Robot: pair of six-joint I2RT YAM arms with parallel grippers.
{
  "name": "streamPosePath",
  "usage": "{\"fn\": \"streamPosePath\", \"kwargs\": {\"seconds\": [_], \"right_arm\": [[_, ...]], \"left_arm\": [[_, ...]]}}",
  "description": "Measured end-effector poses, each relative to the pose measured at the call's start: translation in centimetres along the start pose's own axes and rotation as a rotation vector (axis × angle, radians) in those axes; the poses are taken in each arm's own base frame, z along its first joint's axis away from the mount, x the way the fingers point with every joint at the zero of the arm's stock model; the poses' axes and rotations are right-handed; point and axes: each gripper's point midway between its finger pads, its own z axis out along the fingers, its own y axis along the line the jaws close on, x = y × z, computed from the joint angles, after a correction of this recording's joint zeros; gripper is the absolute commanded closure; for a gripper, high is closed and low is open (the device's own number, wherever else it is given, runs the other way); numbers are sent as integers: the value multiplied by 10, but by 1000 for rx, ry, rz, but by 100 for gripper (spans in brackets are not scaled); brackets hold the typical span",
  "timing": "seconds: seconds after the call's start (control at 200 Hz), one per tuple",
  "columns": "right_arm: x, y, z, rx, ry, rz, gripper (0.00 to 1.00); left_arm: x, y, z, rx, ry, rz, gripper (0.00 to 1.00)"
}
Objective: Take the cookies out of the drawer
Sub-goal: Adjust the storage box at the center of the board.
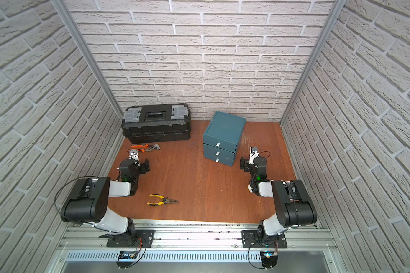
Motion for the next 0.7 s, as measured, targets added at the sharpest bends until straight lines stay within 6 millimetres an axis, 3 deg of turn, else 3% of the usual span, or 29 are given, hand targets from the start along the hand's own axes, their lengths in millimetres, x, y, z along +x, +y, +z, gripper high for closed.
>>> {"fn": "streamPosePath", "kwargs": {"seconds": [0.25, 0.325, 0.49, 0.7], "right_arm": [[-6, 0, -10, -7, 35, -4, 0], [-34, -4, -19, 0, 6, 5, 0], [-105, -22, -49, 71, -75, 101, 0], [-154, -41, -72, 134, 25, 221, 0]], "left_arm": [[-6, -1, -5, 18, -2, 1, 2], [-21, 1, -13, 20, -19, 0, 1], [-77, 10, -41, 21, -134, -44, 1], [-129, 19, -74, 50, -160, -189, 1]]}}
